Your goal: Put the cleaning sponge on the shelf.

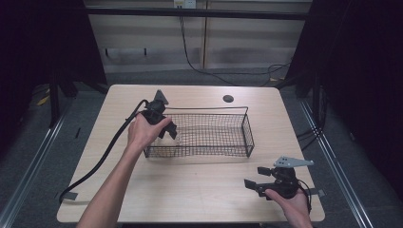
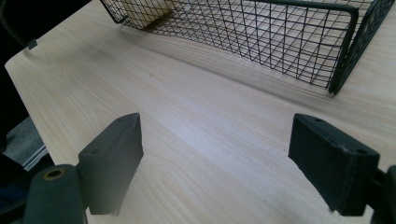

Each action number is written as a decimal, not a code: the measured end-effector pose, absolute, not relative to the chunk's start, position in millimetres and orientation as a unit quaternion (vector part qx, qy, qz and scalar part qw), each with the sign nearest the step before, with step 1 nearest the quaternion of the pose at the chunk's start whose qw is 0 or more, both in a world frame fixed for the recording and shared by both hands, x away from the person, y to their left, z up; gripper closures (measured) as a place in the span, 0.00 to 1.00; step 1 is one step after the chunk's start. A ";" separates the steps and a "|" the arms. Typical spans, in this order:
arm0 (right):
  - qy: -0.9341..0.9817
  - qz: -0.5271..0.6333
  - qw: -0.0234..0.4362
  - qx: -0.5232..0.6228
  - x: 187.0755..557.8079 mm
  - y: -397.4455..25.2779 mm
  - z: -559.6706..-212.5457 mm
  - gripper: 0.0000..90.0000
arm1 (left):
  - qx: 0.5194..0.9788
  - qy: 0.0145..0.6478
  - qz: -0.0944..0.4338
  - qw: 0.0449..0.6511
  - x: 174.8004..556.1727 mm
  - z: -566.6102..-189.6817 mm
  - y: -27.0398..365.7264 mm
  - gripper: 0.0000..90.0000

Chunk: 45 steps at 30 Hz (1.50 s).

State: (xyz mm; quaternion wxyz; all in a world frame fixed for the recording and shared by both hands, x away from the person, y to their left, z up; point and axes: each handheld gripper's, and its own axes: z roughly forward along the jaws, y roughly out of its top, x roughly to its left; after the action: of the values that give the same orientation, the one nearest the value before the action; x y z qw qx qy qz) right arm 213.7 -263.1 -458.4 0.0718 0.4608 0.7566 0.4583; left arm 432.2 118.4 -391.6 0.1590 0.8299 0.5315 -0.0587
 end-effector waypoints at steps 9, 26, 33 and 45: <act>0.757 0.457 0.073 0.461 213.7 -263.1 -458.5 0.19 | 0.862 0.458 -0.061 0.209 422.3 -371.9 127.6 0.20; 0.757 0.456 0.073 0.462 213.7 -262.8 -458.5 0.19 | 0.877 0.387 -0.044 0.280 388.6 -358.5 164.2 0.25; 0.756 0.455 0.074 0.465 213.9 -263.1 -458.8 0.19 | 0.878 0.364 -0.027 0.310 367.7 -360.4 189.5 0.25; 0.755 0.456 0.075 0.465 213.7 -263.2 -458.6 0.19 | 0.858 0.356 -0.003 0.371 325.6 -378.0 219.6 0.22</act>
State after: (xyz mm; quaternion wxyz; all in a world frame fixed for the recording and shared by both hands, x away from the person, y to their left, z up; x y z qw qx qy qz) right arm 213.7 -263.2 -458.6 0.0754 0.4650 0.7554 0.4555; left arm 325.6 219.6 -378.0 0.3708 0.8576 0.3563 -0.0035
